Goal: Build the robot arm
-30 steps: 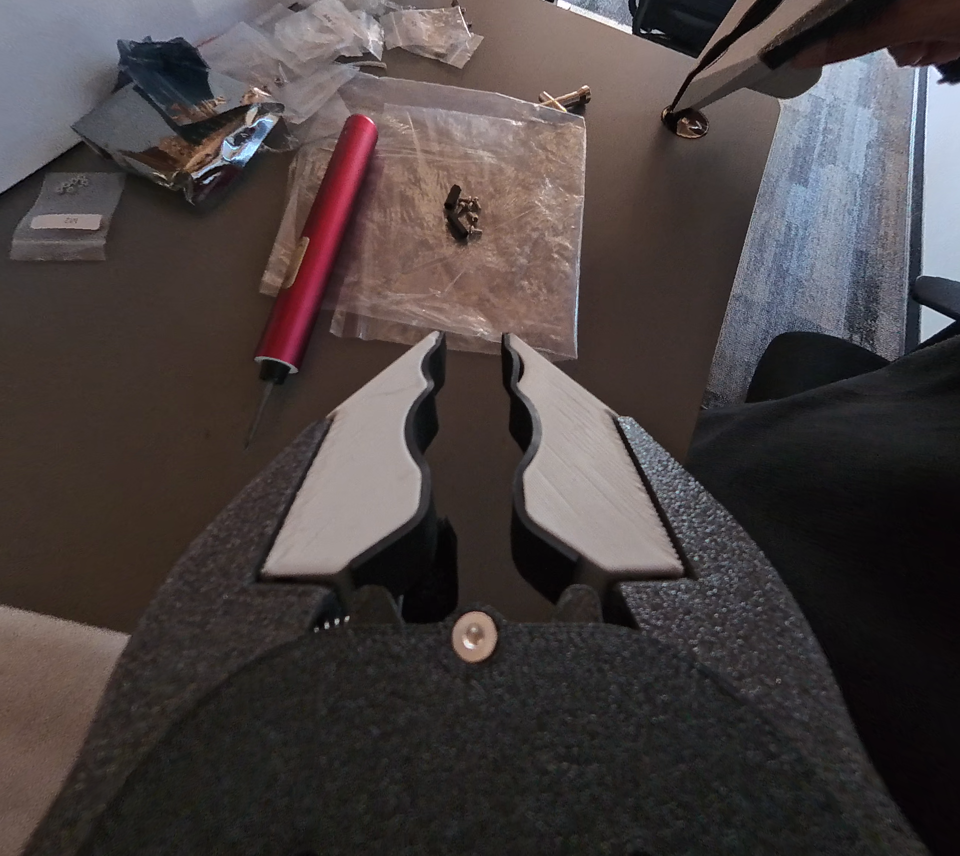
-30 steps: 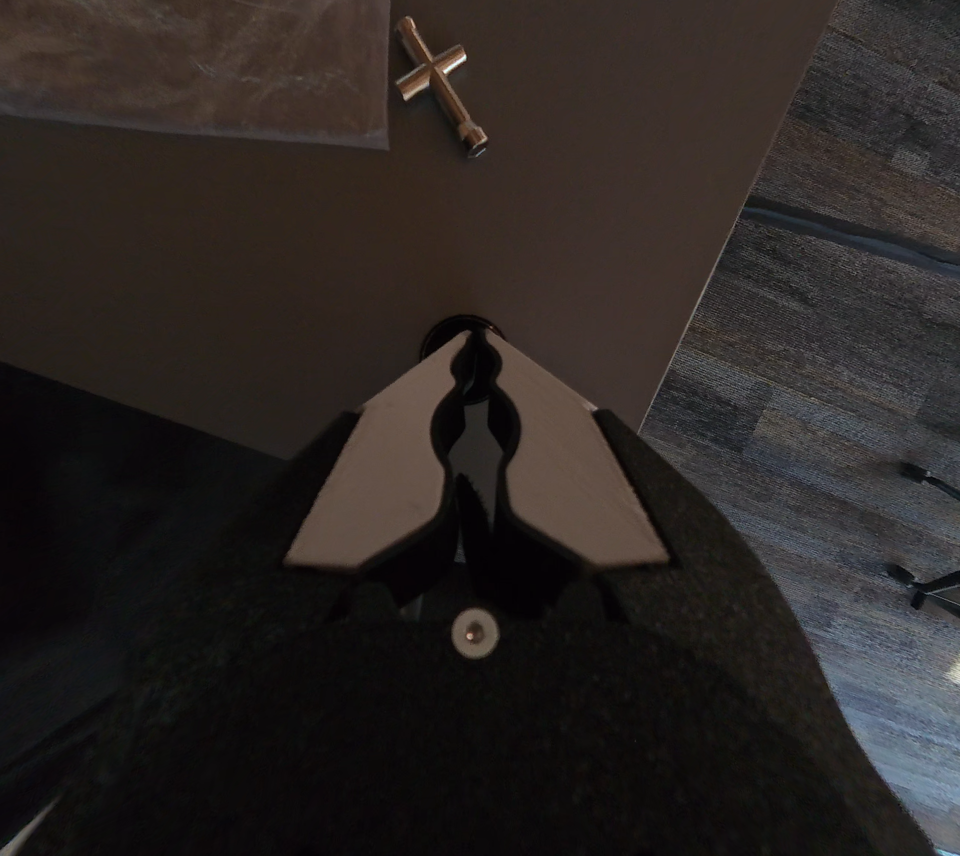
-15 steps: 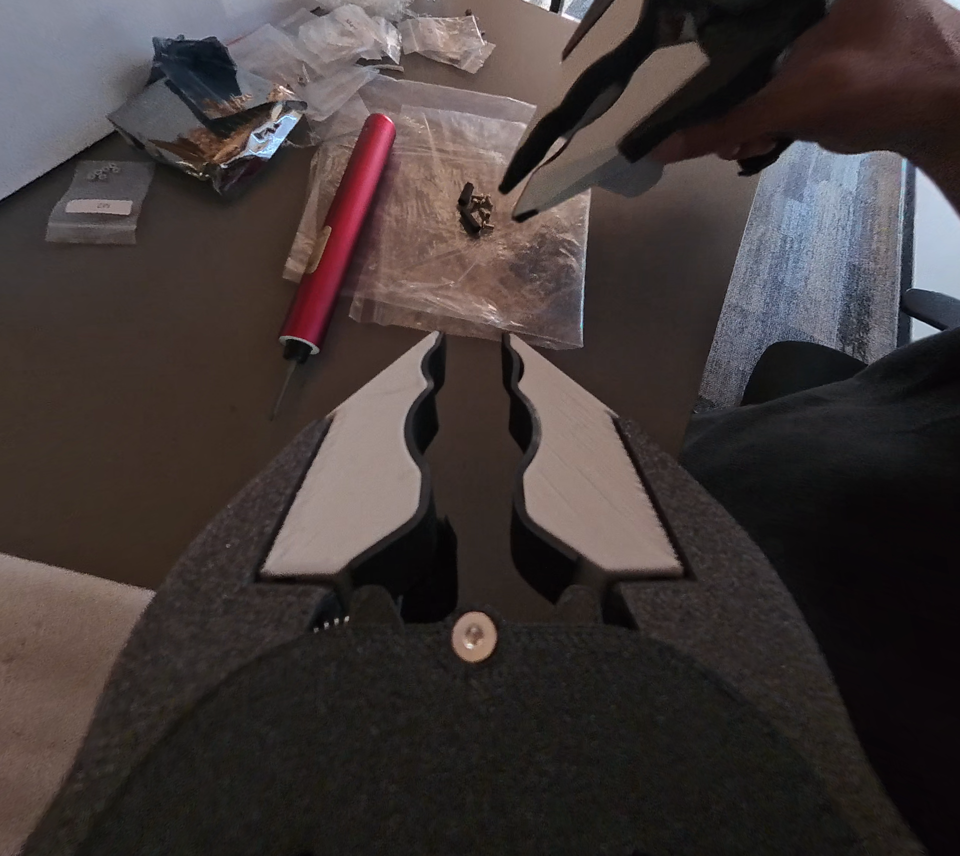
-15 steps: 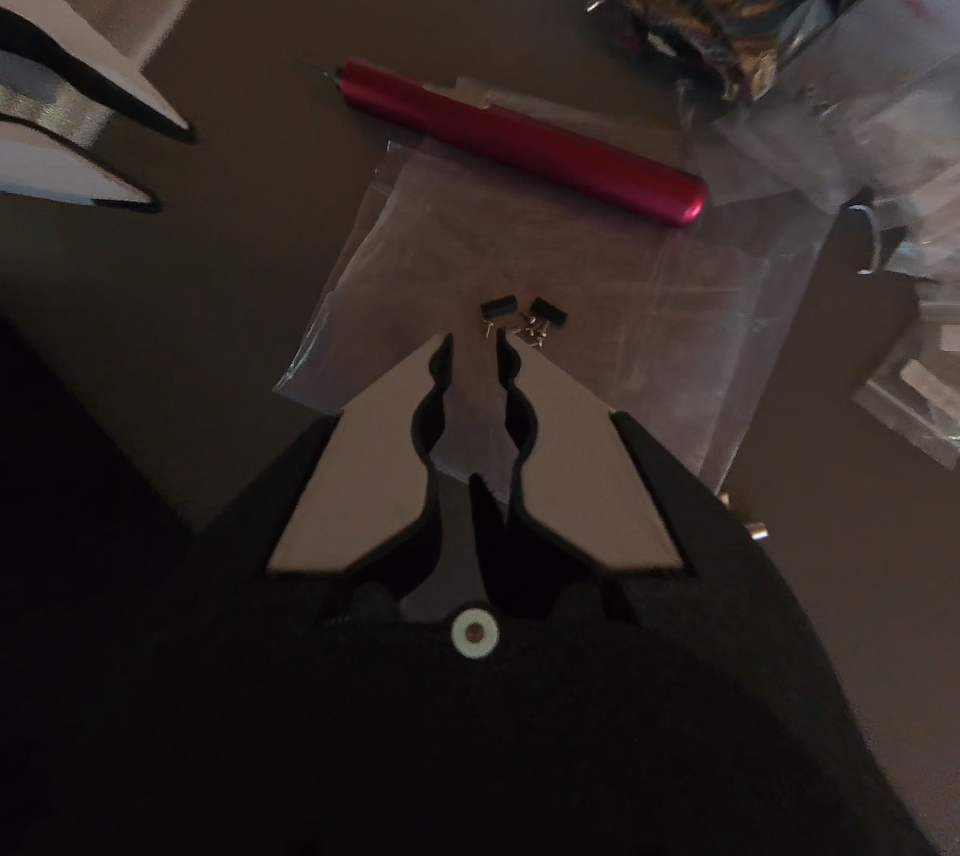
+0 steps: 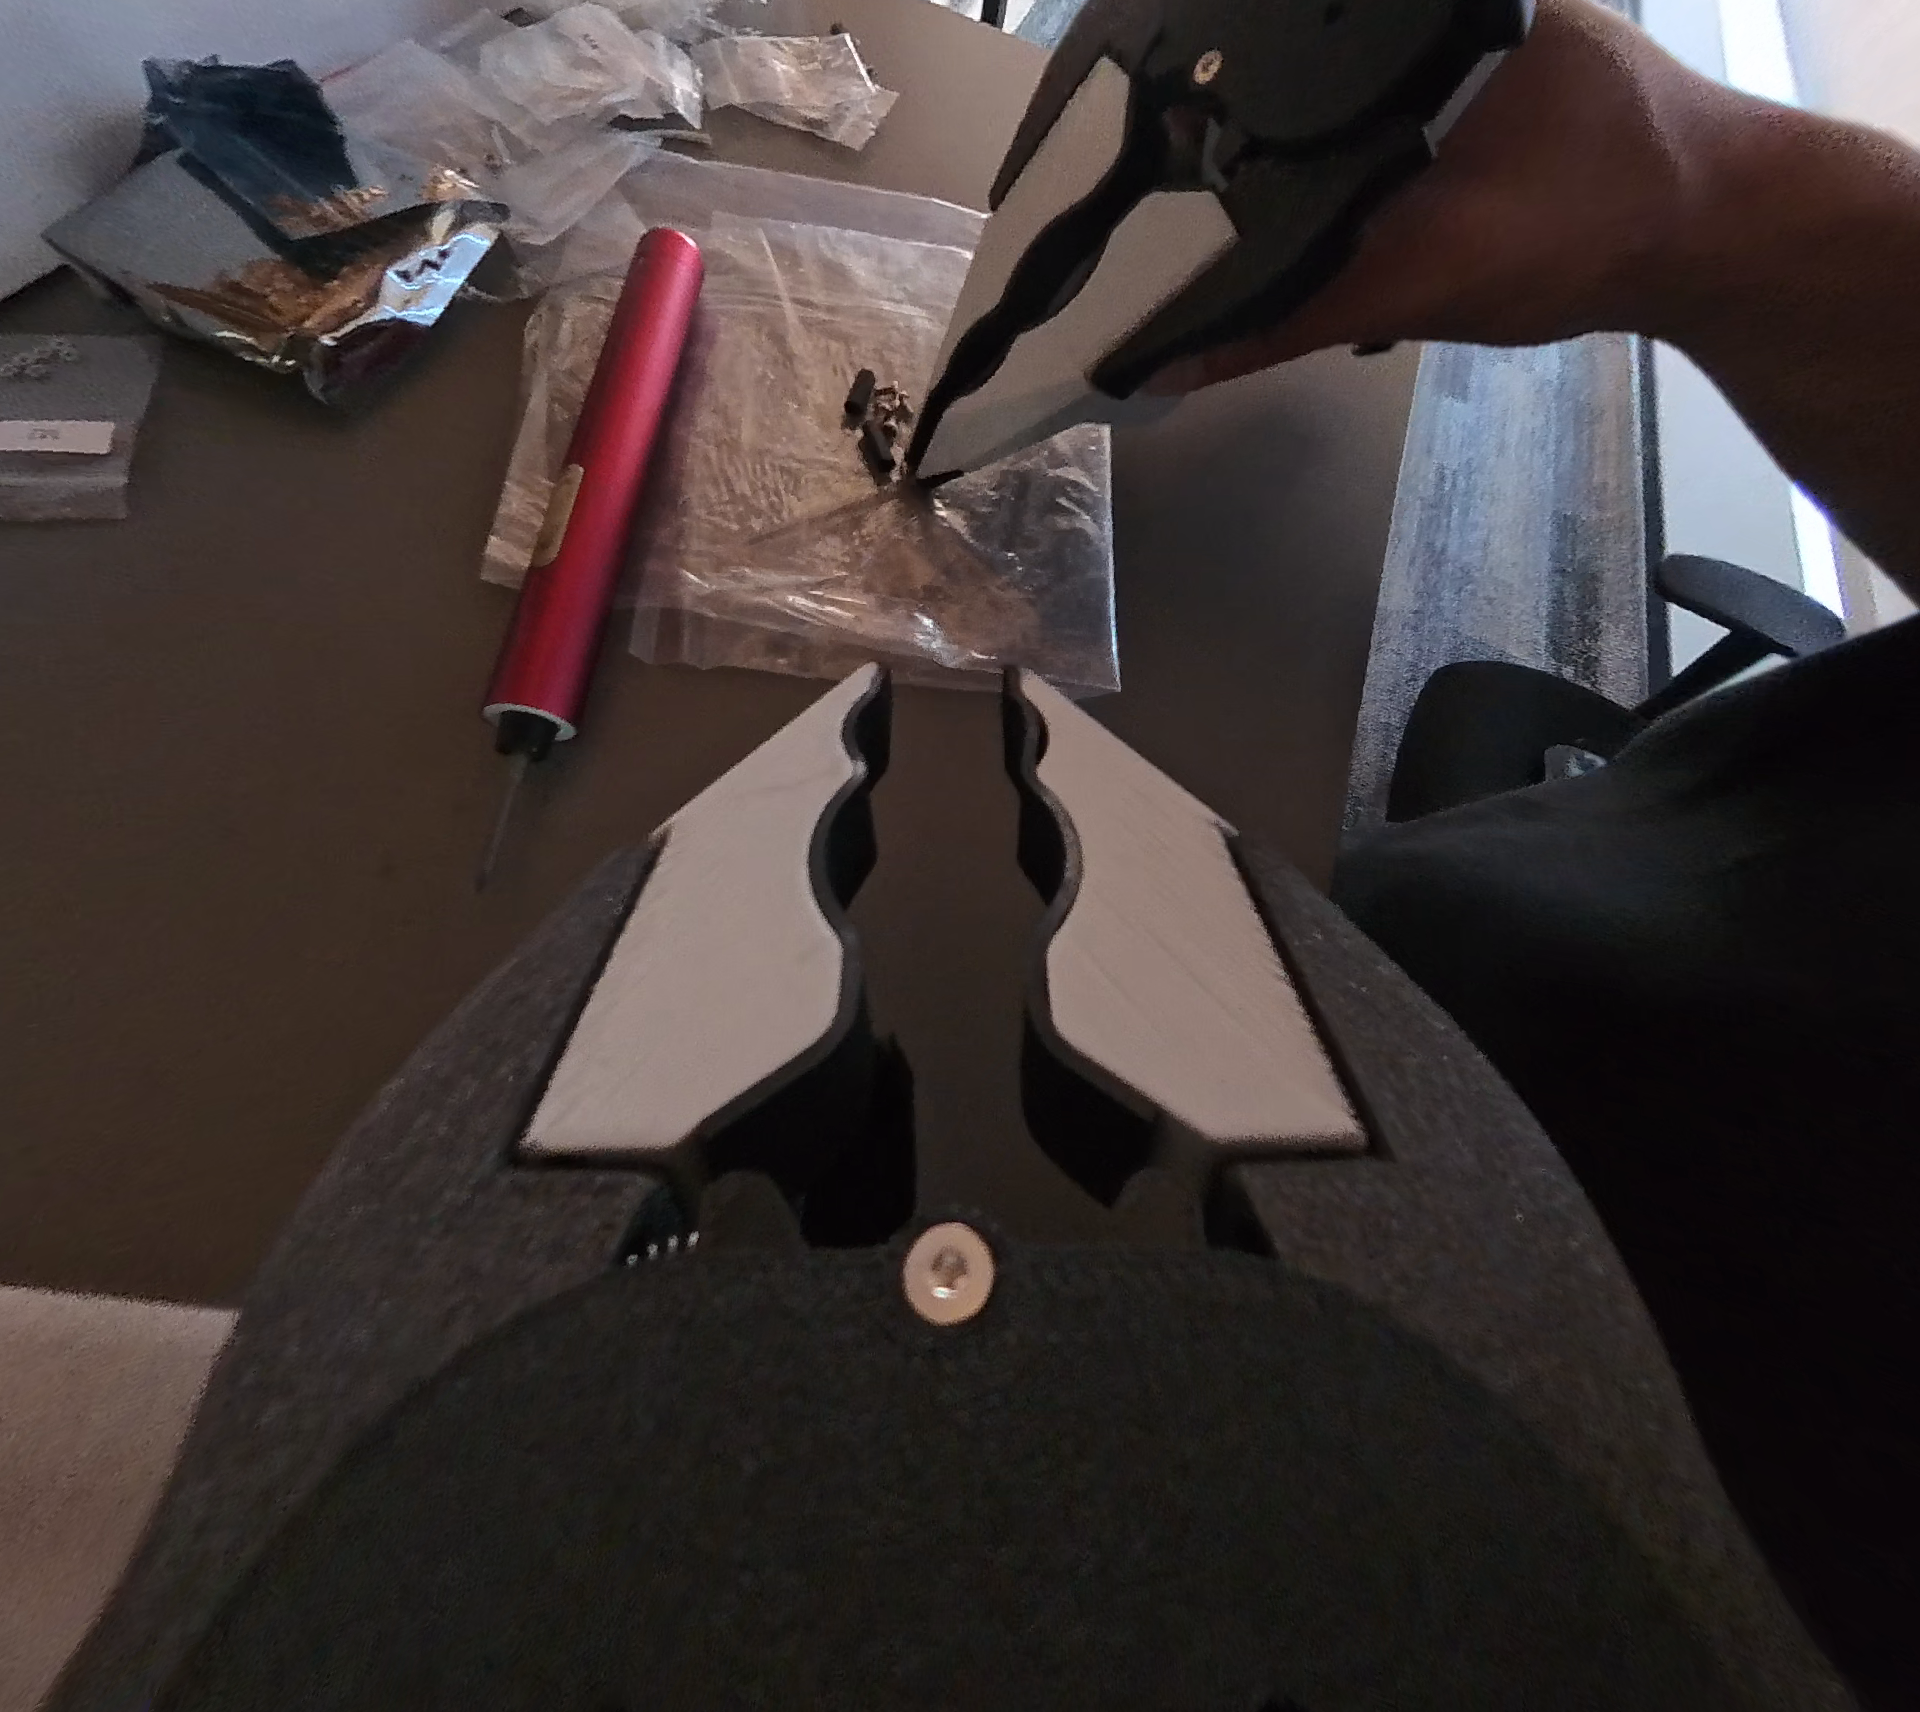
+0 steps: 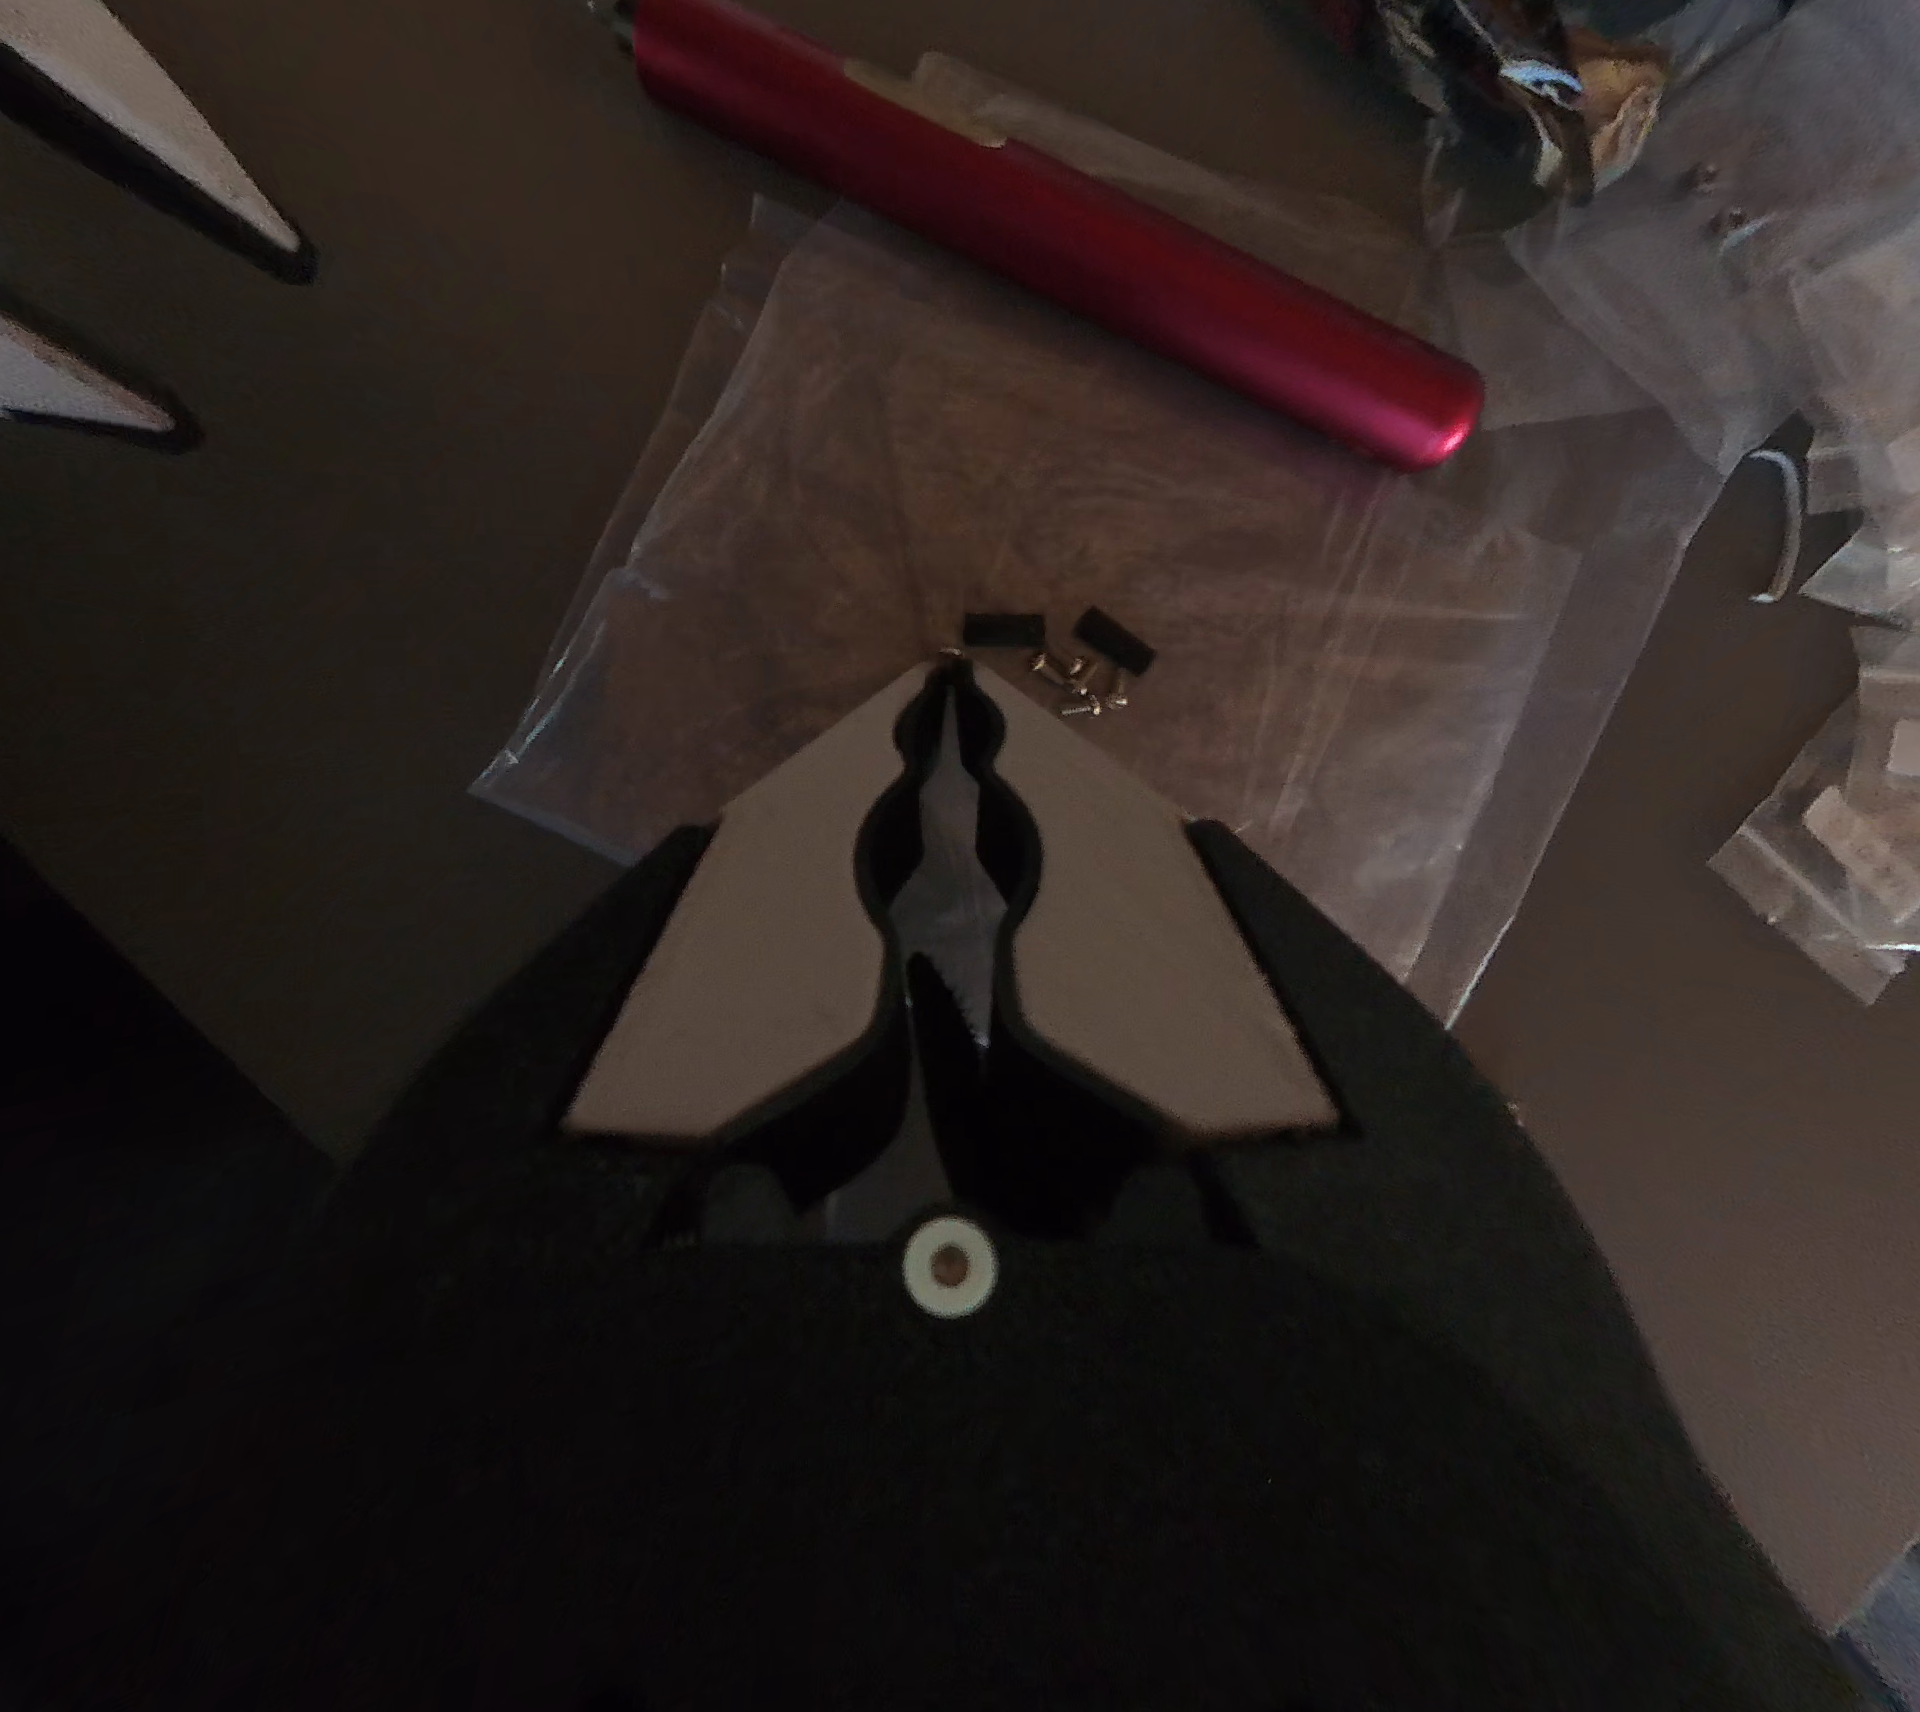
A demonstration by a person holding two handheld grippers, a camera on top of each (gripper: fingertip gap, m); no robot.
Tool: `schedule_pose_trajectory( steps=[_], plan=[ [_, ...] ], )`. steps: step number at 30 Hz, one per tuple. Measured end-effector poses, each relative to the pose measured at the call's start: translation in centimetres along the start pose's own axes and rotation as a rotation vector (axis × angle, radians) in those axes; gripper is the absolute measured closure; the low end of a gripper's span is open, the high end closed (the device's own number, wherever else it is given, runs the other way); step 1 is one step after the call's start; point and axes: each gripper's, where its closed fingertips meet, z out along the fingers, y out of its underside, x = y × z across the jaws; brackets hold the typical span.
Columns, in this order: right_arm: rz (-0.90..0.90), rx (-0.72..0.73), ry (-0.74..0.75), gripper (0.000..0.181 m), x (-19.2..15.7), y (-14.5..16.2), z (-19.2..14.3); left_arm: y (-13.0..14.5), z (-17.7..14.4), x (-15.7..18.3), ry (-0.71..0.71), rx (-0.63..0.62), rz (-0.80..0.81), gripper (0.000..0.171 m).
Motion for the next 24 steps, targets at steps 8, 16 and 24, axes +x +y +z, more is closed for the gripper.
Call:
schedule_pose_trajectory(
  steps=[8, 16, 24],
  plan=[
    [-0.294, 0.208, -0.213, 0.181, -4.6, -3.8, -2.2, -0.3, 0.2, 0.1, 0.011, 0.018, -0.053, 0.152],
    [-0.579, 0.292, -0.575, 0.180, -10.2, -5.4, -2.6, 1.0, -1.6, 1.3, -0.186, 0.049, 0.054, 0.153],
    [-0.766, 0.321, -0.781, 0.181, -11.8, -5.4, -3.8, 0.6, -2.6, 2.1, -0.400, 0.023, 0.191, 0.160]
  ],
)
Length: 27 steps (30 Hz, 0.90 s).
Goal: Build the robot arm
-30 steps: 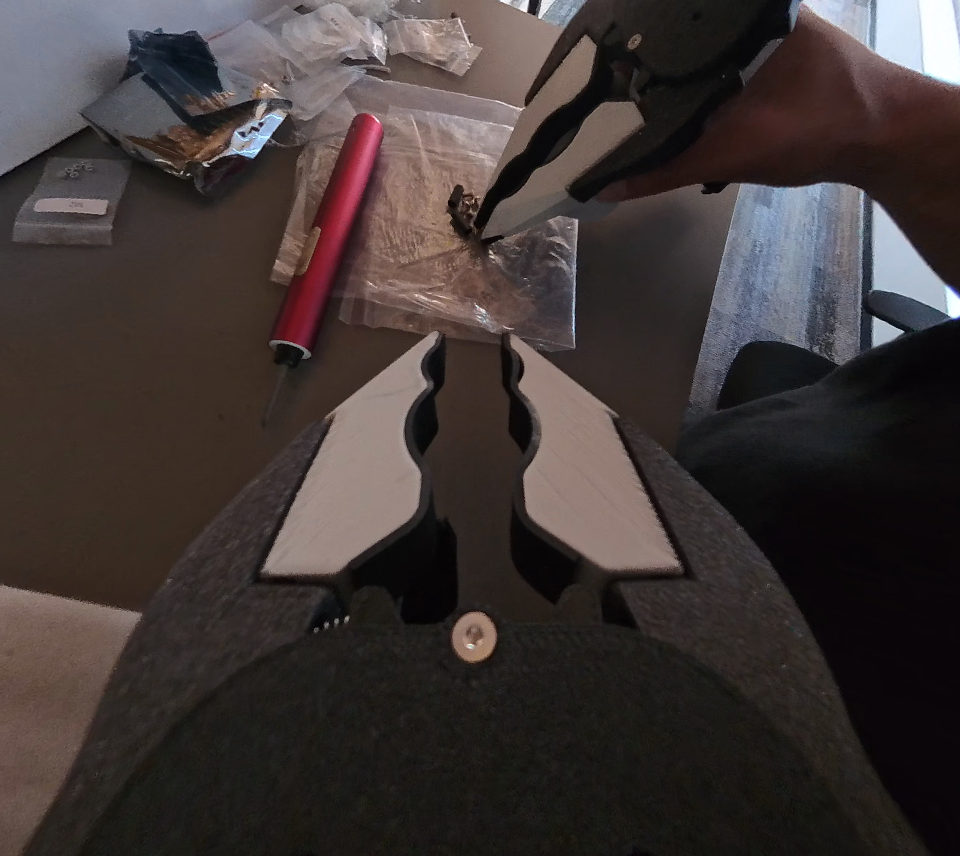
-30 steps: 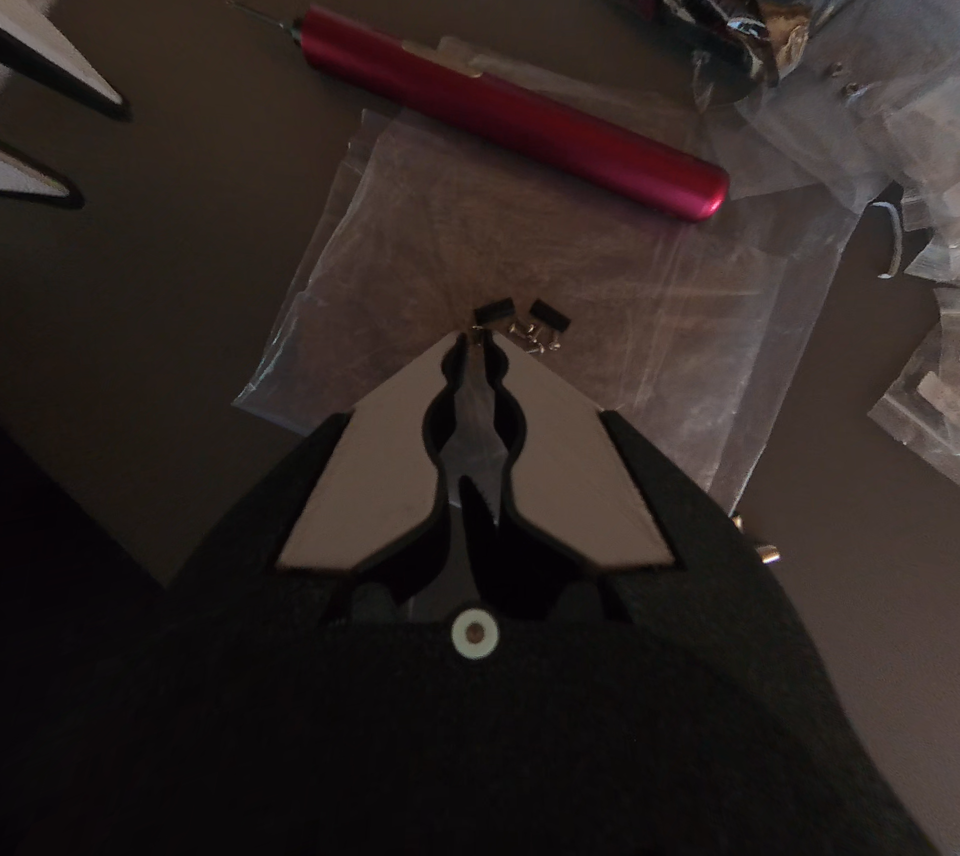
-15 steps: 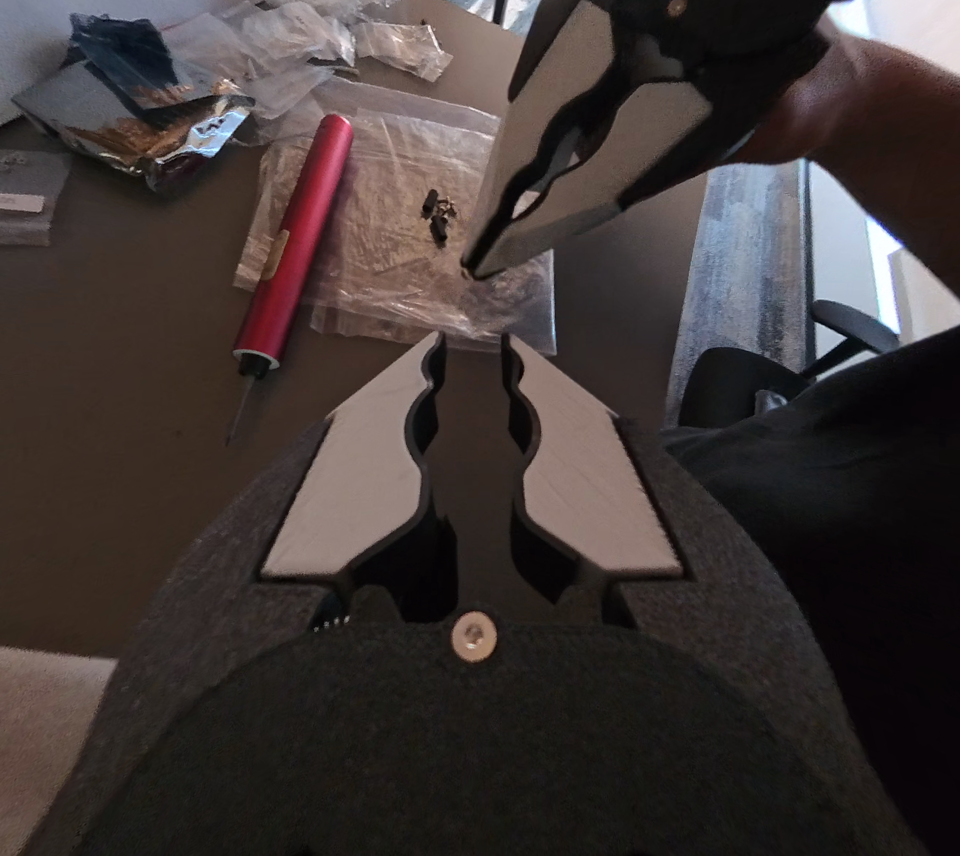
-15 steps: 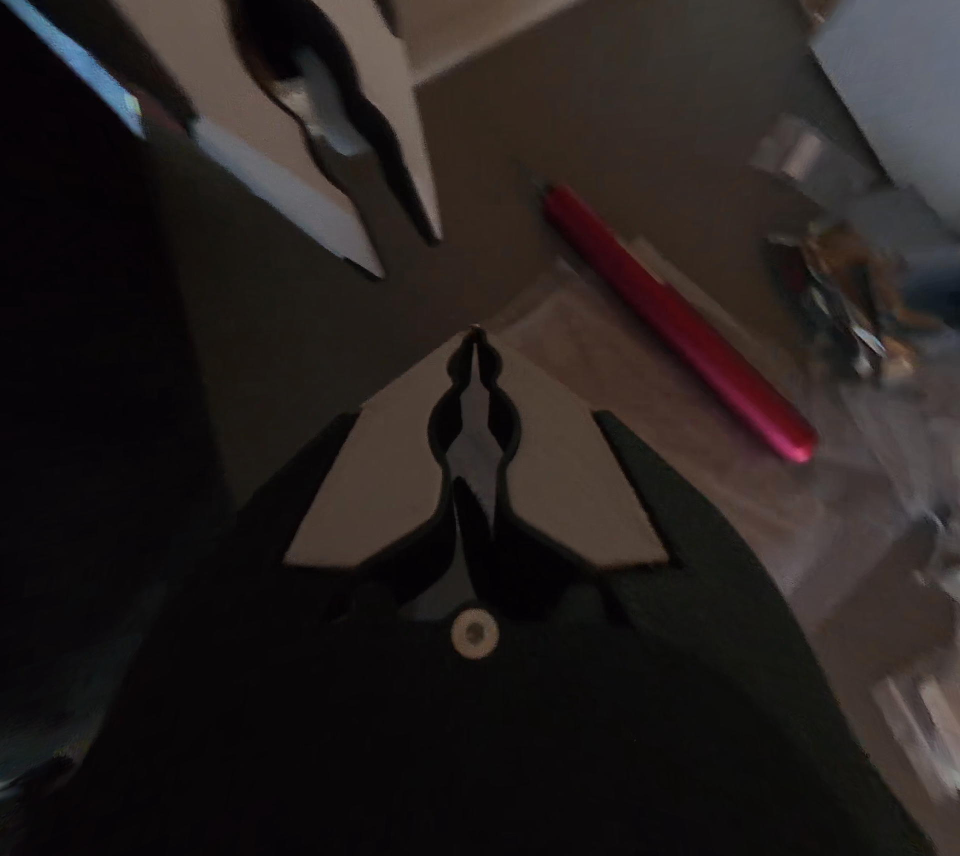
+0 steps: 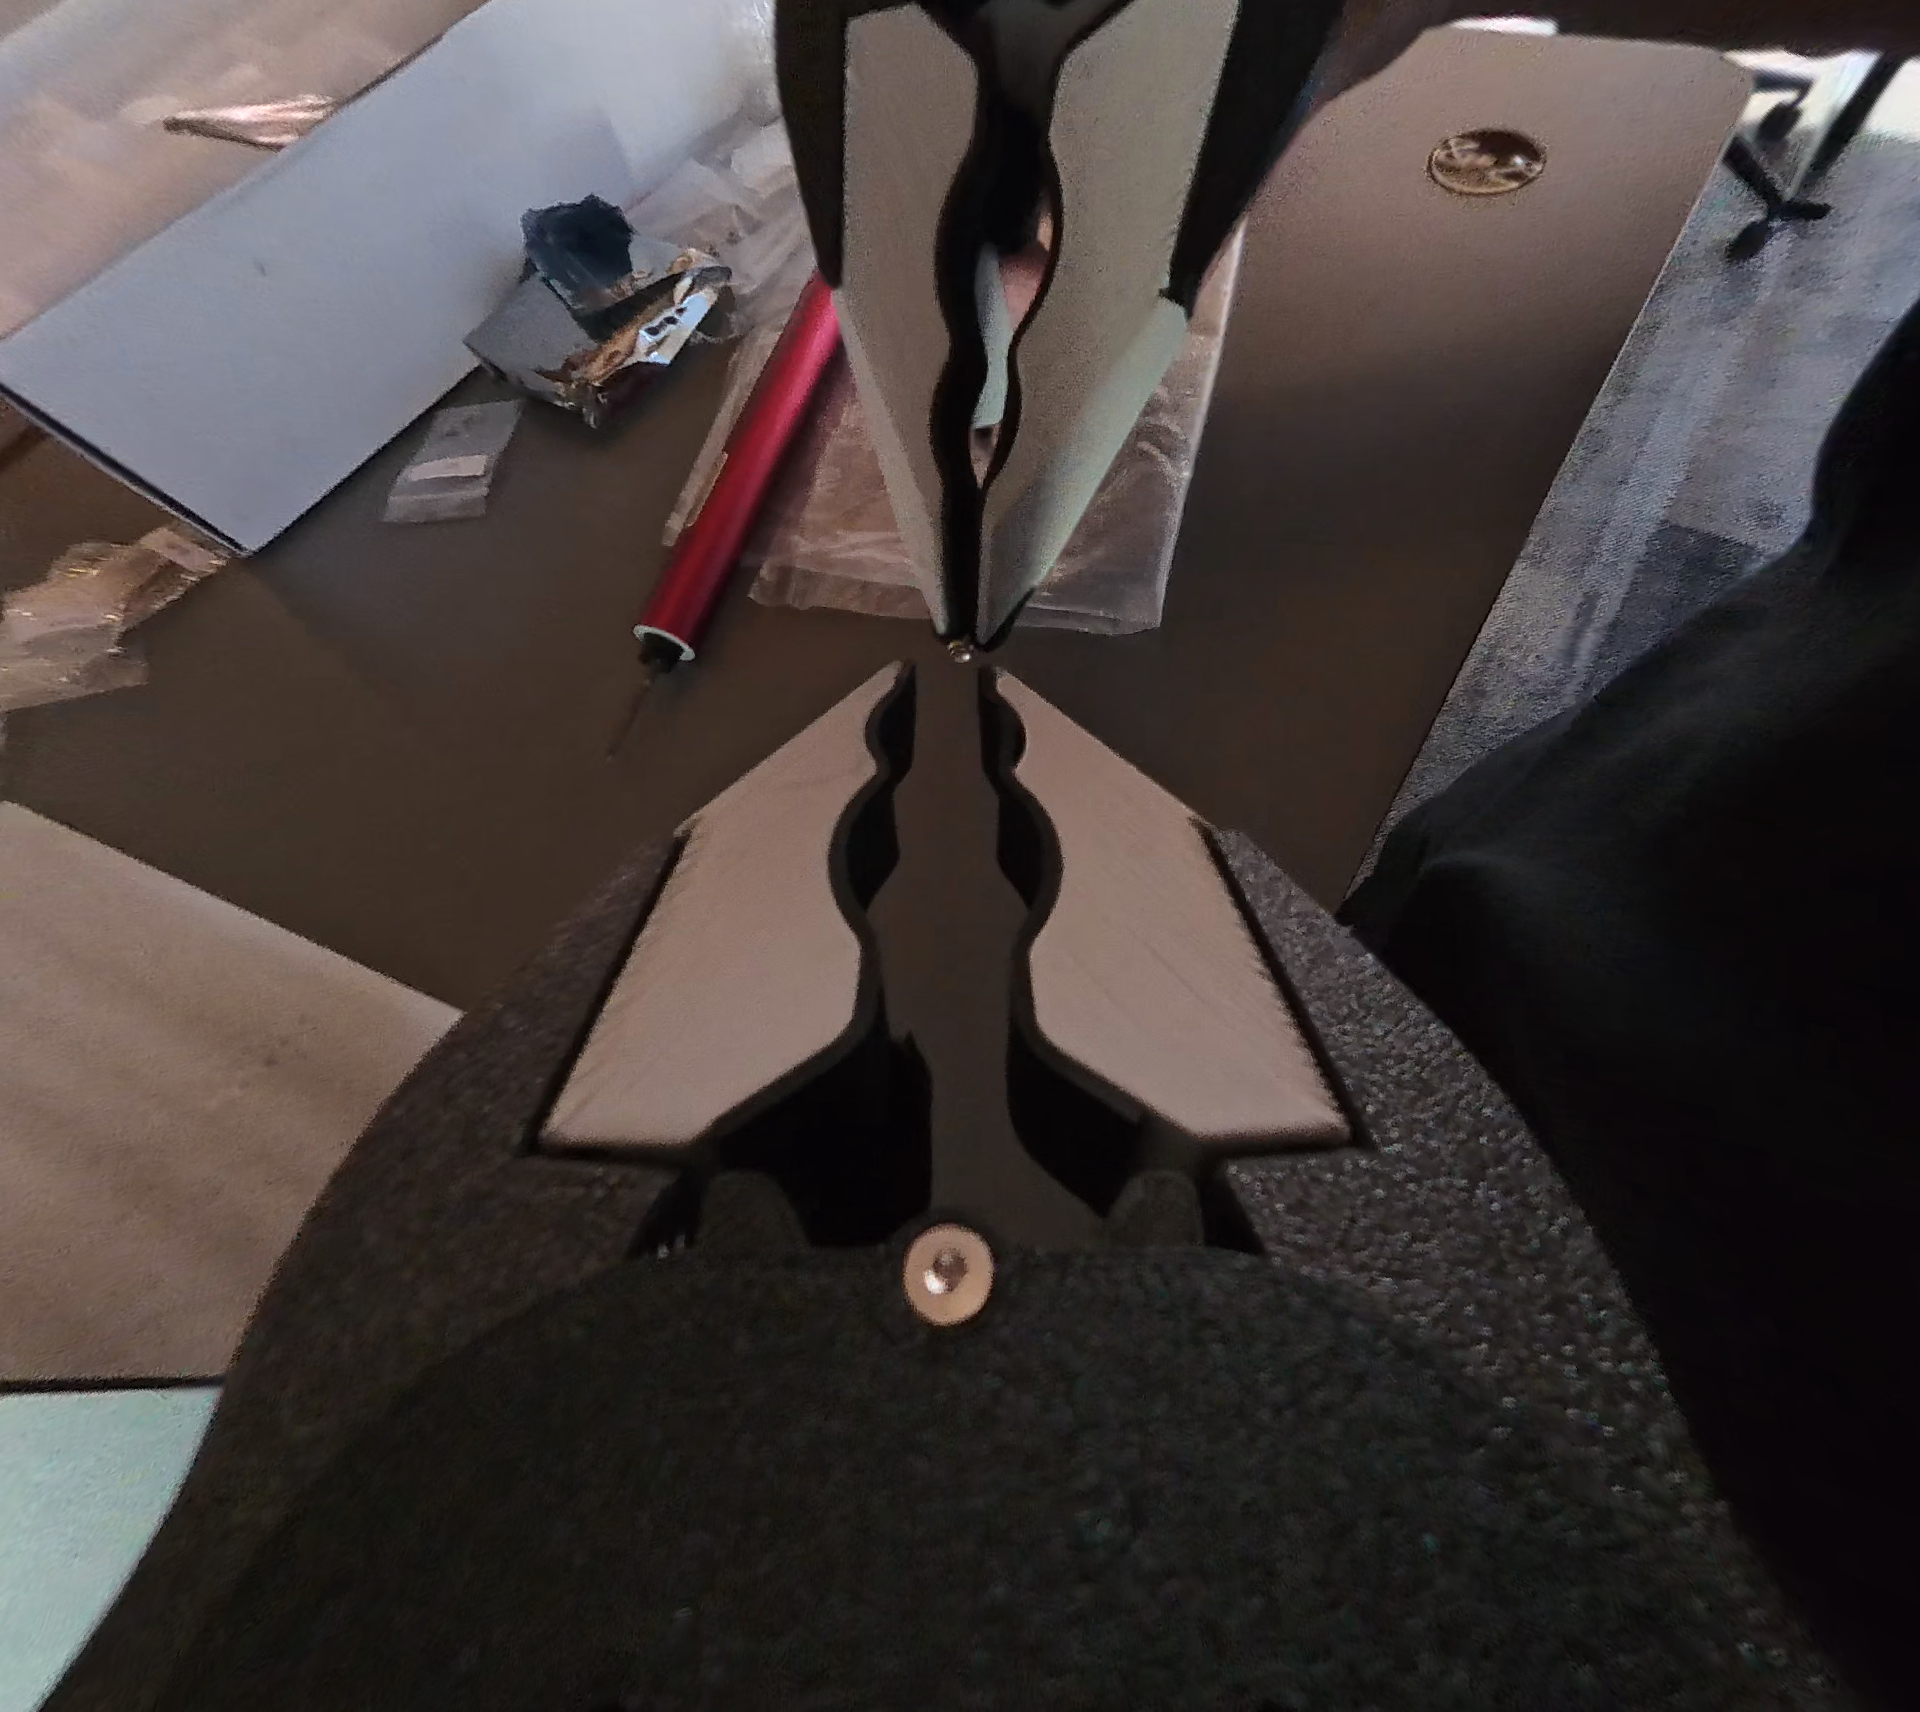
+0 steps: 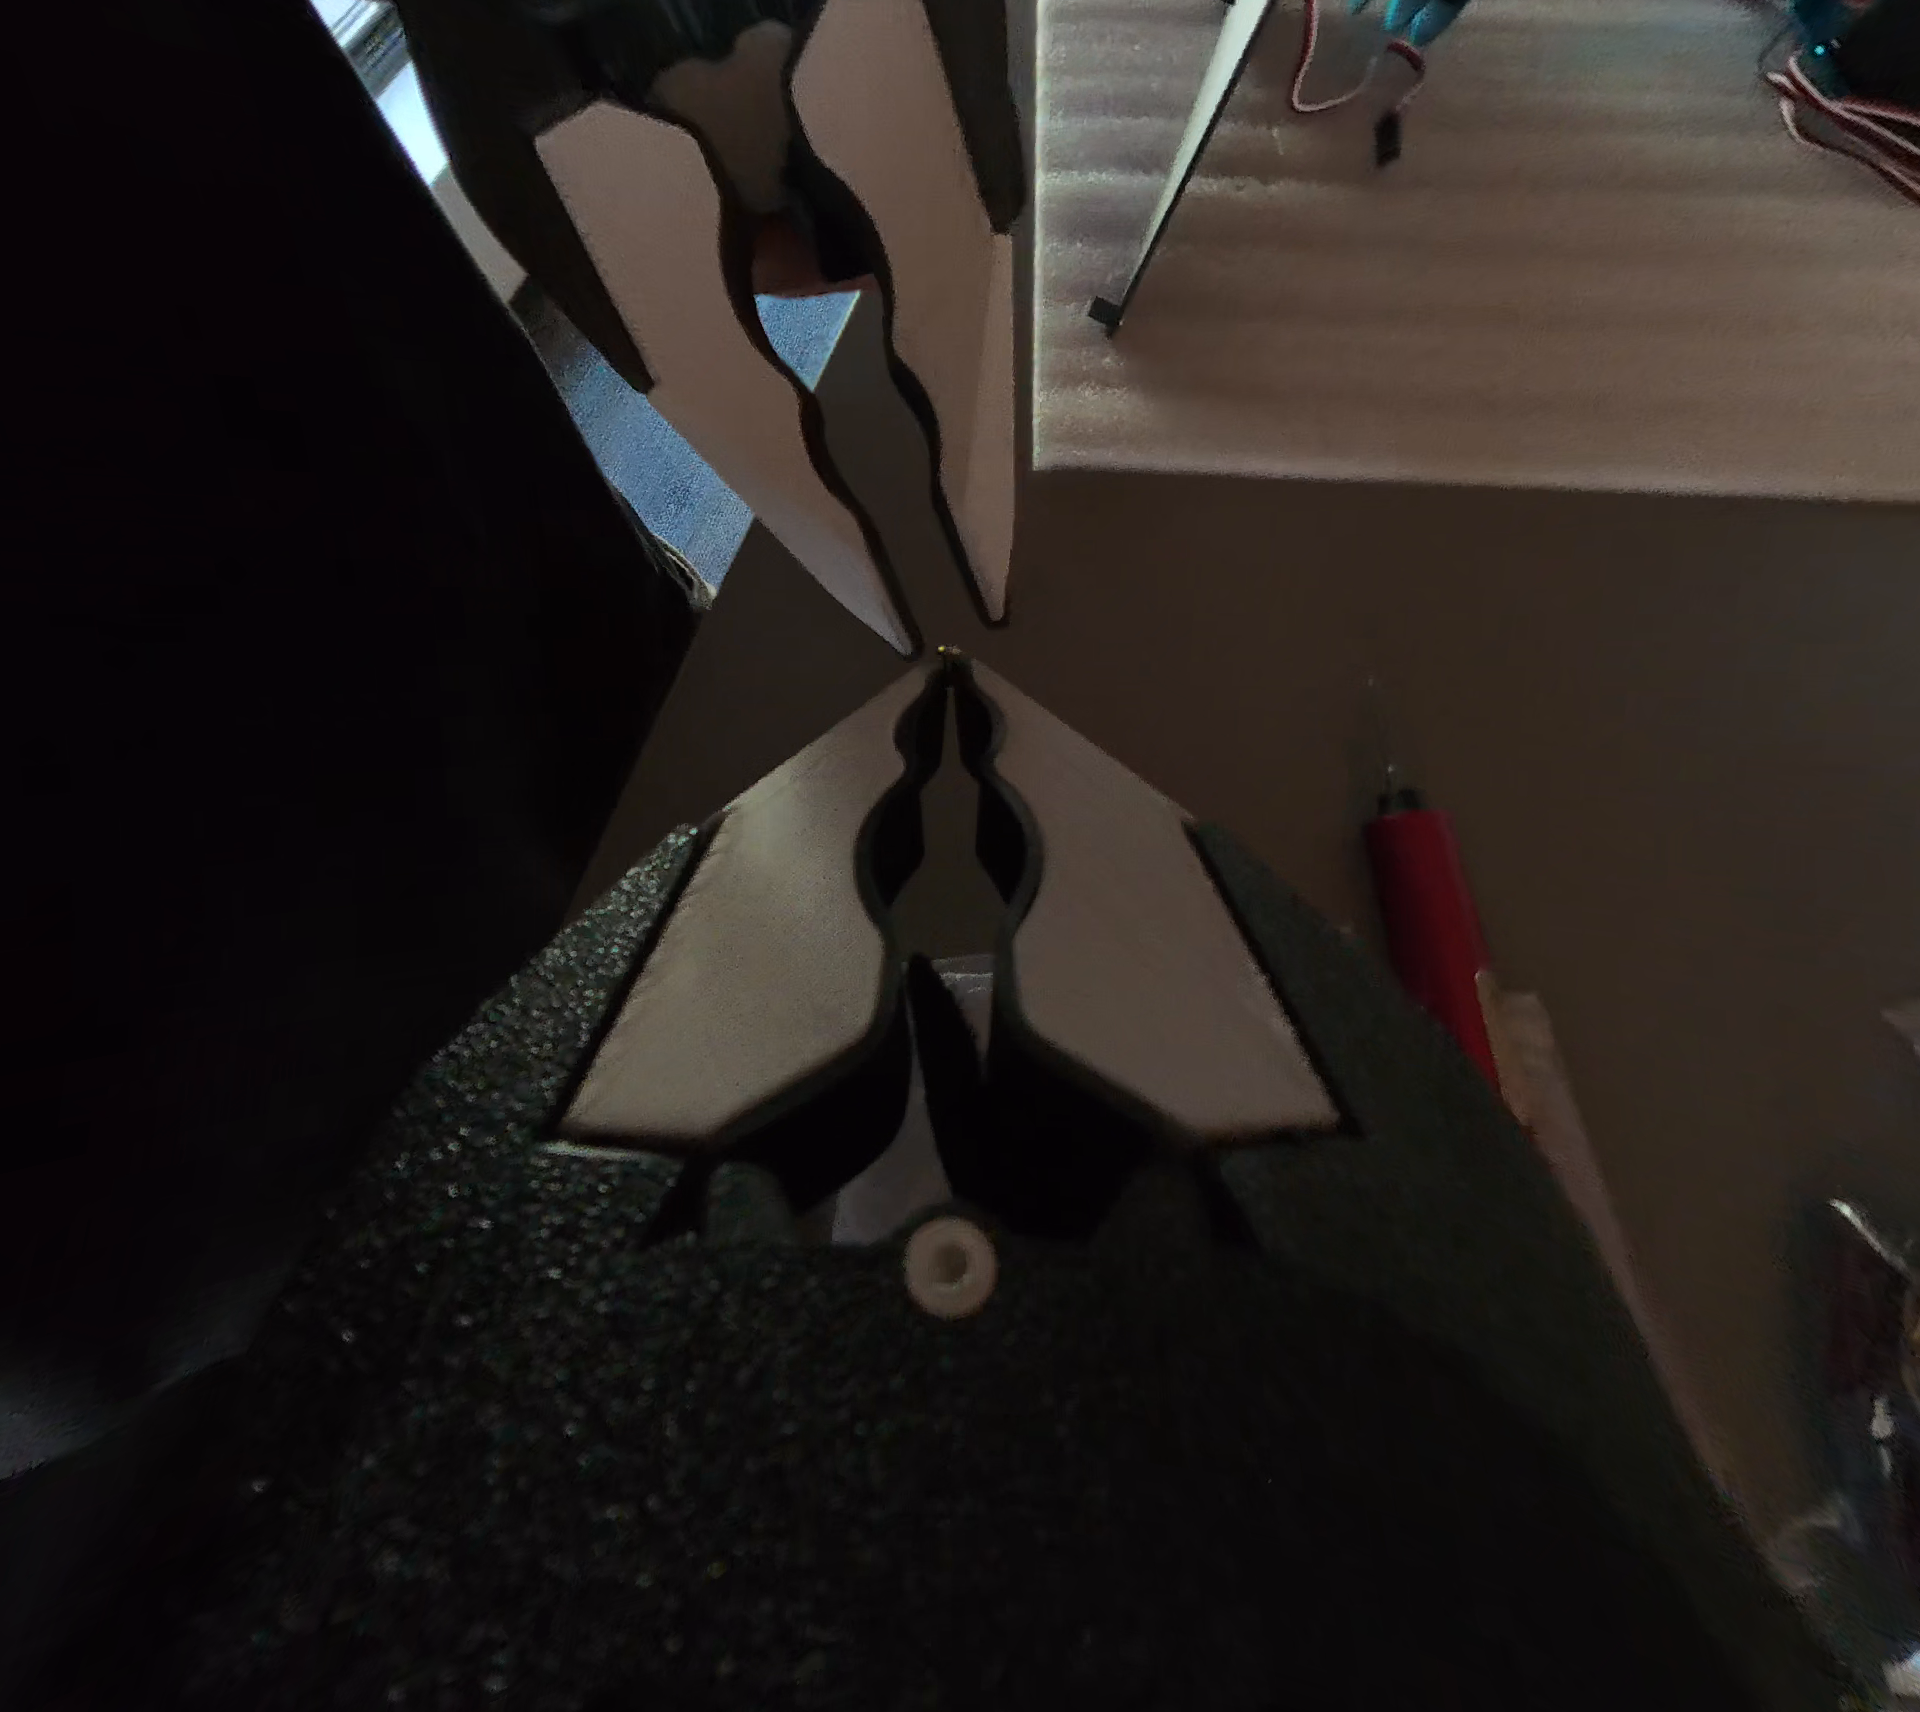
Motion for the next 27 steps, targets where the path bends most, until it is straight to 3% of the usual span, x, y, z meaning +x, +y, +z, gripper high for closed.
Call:
schedule_pose_trajectory(
  steps=[11, 18, 27],
  plan=[
    [-0.083, -0.008, -0.130, 0.181, -0.9, -0.8, 0.3, 0.0, -0.5, 0.6, -0.058, -0.006, -0.013, 0.169],
    [-0.108, -0.057, -0.137, 0.180, -0.2, -0.7, 0.8, 0.5, -0.8, -0.2, -0.088, -0.014, -0.046, 0.165],
    [-0.111, -0.088, -0.156, 0.180, 0.4, -1.0, 2.3, 1.5, -1.5, -1.8, -0.112, -0.014, -0.084, 0.171]
  ],
)
